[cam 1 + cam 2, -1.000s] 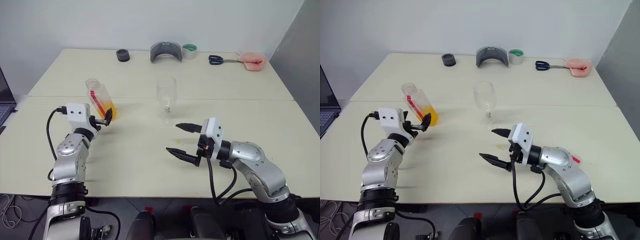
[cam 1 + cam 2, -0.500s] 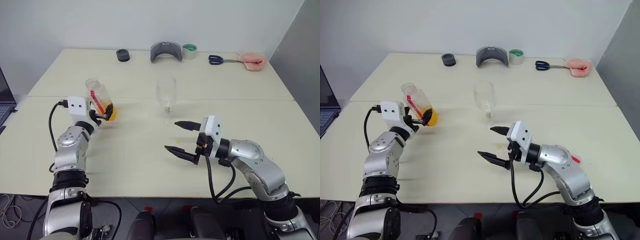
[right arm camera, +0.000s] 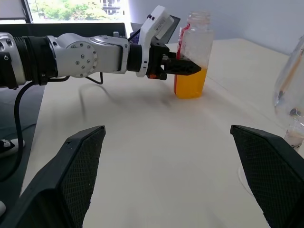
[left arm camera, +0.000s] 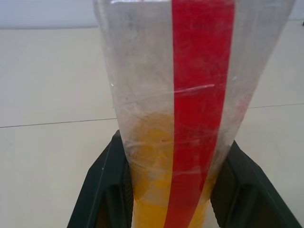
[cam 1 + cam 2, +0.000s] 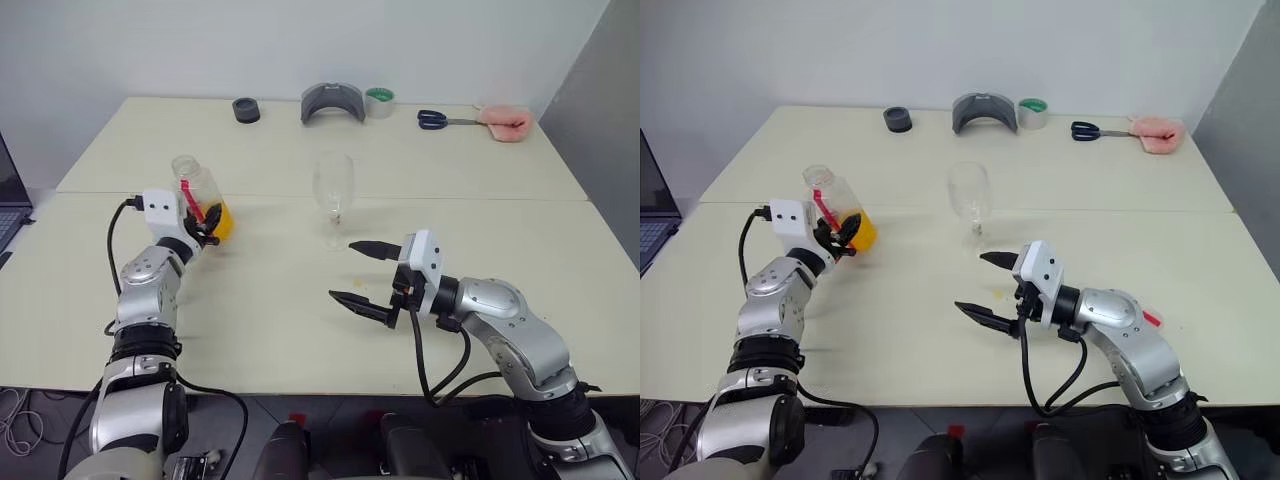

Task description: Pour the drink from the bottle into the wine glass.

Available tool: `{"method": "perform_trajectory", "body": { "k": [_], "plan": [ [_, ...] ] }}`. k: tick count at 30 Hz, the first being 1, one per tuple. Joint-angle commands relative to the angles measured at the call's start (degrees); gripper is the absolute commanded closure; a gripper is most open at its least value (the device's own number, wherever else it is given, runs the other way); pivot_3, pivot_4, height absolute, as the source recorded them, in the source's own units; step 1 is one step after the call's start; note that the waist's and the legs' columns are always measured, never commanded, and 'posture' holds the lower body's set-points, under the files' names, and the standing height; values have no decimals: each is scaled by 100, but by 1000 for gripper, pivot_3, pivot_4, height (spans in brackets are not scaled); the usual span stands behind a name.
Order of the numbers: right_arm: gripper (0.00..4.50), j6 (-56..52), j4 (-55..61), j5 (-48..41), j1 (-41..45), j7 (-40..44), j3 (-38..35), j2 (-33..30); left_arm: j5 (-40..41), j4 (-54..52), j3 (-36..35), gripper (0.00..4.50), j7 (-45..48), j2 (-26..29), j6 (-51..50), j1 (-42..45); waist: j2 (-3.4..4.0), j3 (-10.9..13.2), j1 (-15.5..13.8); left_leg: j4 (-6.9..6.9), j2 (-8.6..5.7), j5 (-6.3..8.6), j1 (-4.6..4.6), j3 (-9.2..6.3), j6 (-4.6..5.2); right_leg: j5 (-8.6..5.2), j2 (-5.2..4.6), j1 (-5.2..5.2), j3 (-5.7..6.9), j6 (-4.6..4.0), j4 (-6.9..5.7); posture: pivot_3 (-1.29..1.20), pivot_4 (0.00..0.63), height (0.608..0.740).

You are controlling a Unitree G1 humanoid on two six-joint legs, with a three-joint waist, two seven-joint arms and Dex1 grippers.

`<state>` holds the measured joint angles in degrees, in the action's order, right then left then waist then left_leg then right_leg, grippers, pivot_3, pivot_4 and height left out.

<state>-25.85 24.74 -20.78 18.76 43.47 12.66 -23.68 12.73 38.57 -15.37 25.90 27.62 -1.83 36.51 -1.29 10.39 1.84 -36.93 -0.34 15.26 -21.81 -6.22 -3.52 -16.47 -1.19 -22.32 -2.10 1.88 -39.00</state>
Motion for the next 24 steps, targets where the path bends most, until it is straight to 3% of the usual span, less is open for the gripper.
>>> {"method": "perform_trajectory", "body": {
  "k": [1,7,12,24],
  "plan": [
    [0,133,169,13,75,-134,-131,43,-129,-298,191,2831,179,57,251,44,0,0,-1,0,0,0,0,-1,0,0,0,0,0,0,0,0,150,740],
    [0,53,455,-190,54,-364,-528,22,-239,-1349,688,2831,418,-100,133,-12,-1,1,-6,-2,-1,-1,-8,-4,-1,0,-4,-2,0,0,1,0,150,740],
    [0,28,482,-292,65,-518,-883,-34,-639,-1582,1133,2831,541,-41,424,365,-1,1,-6,-2,-2,0,-7,-2,-1,0,-1,-2,0,0,0,0,150,740],
    [0,125,230,-121,386,-1024,-1076,136,-1410,-320,1703,2831,751,52,1543,1572,-2,1,8,-1,-3,0,-6,2,0,0,2,-4,-2,0,-2,0,150,740]
  ]
}}
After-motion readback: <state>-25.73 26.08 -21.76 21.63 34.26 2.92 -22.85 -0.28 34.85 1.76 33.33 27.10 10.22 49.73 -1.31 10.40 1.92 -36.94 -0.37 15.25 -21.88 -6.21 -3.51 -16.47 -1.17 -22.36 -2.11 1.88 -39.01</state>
